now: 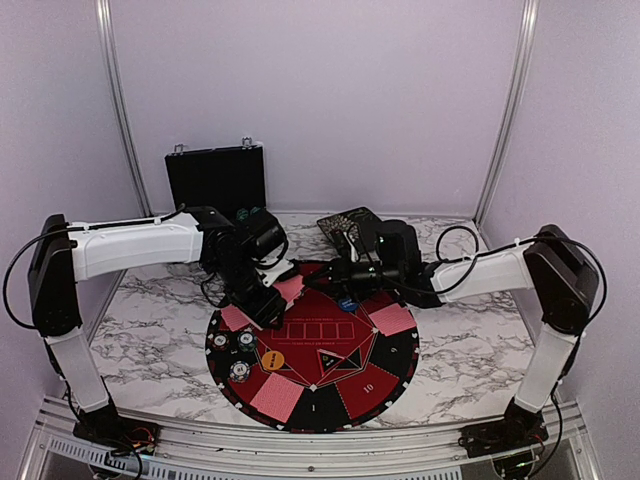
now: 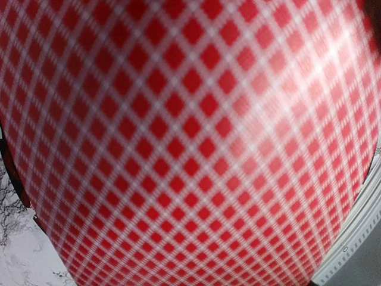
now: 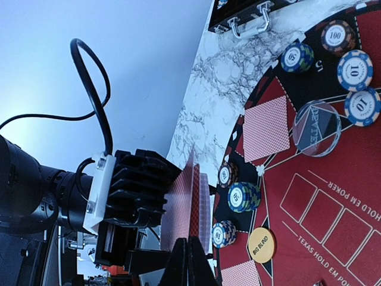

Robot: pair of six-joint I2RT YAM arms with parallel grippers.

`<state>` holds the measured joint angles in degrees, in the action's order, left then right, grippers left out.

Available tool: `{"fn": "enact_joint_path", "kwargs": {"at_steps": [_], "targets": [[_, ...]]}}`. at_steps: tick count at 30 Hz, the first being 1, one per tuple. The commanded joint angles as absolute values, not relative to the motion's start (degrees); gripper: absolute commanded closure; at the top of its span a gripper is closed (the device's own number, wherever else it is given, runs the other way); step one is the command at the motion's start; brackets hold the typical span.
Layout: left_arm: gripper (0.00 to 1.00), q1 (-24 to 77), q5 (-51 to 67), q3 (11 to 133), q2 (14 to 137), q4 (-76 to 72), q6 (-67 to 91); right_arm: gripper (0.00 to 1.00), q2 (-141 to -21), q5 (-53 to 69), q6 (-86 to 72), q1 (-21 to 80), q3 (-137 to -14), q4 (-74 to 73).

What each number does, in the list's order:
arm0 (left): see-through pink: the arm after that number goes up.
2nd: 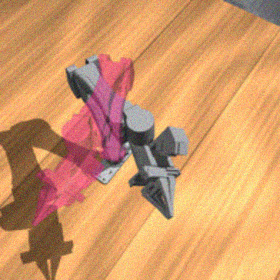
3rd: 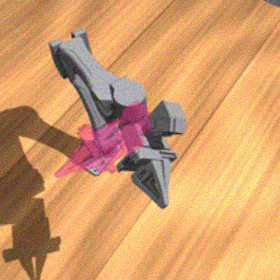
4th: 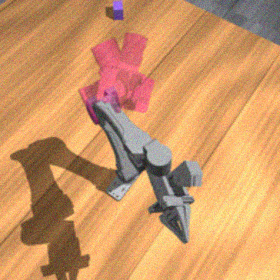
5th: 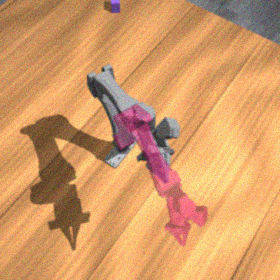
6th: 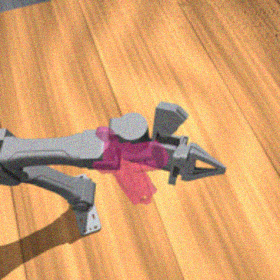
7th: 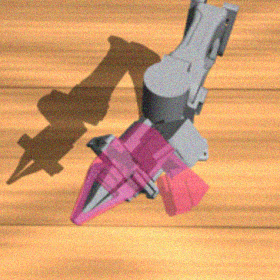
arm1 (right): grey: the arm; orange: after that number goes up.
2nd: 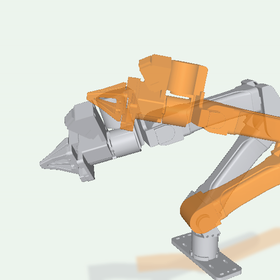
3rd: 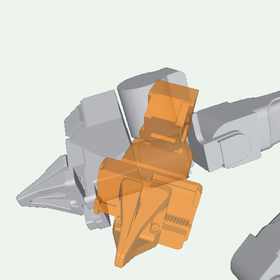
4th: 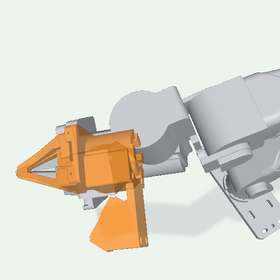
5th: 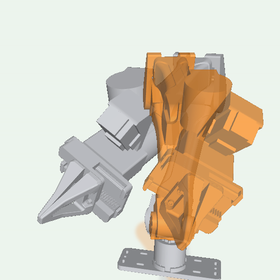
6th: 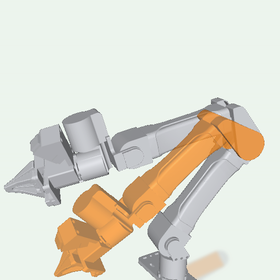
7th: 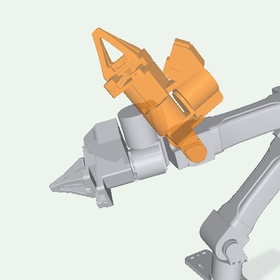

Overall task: Distribute texas hold em gaming equipment
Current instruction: Pick up the poker card from the face-down deck piles, then flop the poker card in the community card area.

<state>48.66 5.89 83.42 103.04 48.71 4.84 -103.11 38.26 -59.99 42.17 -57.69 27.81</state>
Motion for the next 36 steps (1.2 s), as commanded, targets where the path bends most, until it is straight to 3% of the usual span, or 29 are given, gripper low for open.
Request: {"fn": "enact_joint_path", "kwargs": {"at_steps": [1,36], "targets": [[0.65,48.2,5.0,82.7,100.4,49.6,4.2,1.0,-100.8,38.0,-60.2,41.2,-57.0,28.4],[0.65,46.7,4.5,80.6,98.4,49.0,4.5,1.0,-93.4,39.1,-60.6,37.9,-51.1,28.7]]}}
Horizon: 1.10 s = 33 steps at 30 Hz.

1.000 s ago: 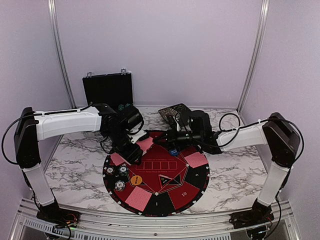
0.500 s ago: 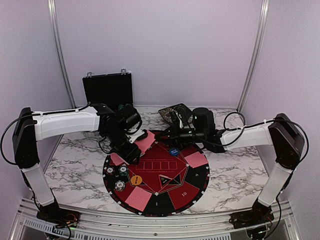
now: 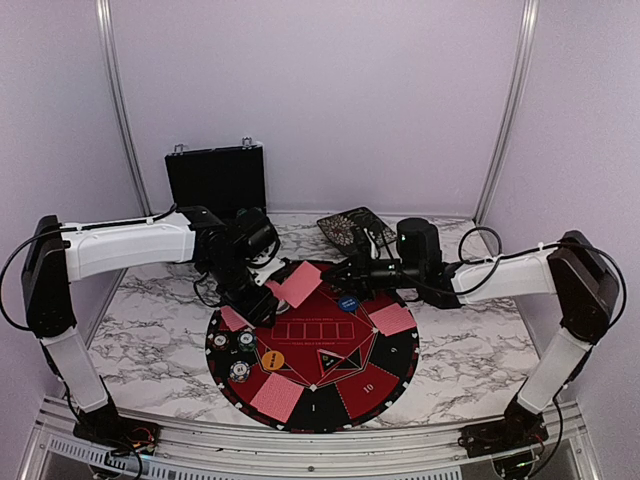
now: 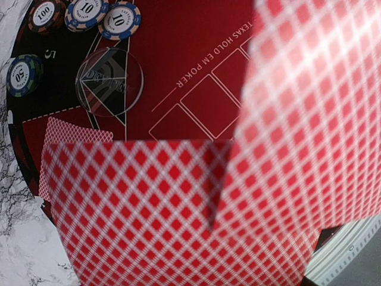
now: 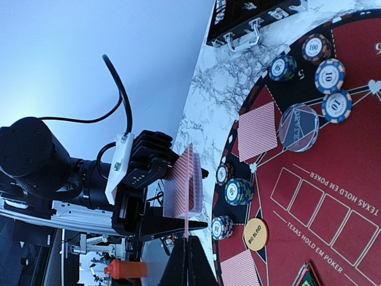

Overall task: Distribute texas hold em gaming equipment
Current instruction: Flop the poker card in the community card area.

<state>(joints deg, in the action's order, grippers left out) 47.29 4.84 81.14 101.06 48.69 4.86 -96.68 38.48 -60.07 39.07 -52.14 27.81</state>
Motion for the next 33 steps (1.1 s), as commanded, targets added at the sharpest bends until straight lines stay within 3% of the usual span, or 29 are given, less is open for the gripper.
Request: {"fn": "enact_joint_path", "kwargs": {"at_steps": [1,15,21,33], "targets": [[0.65,46.7,4.5,80.6,98.4,49.0,4.5,1.0,-92.8,39.2,-60.5,37.7,-50.7,28.5],[0.65,45.4,5.0,79.7,98.6,48.2,4.1,1.0,-83.8,37.6,-52.5,33.4,-45.4,20.8],[0.65,44.7,5.2,79.5,98.5,48.0,3.8,1.0,-80.4,27.2,-36.8,33.2,-48.1,6.8],[0.65,43.8,5.4,78.5,97.8,47.5,3.4,1.0,-73.9,3.0,-12.5,39.9,-43.8,4.9]]}}
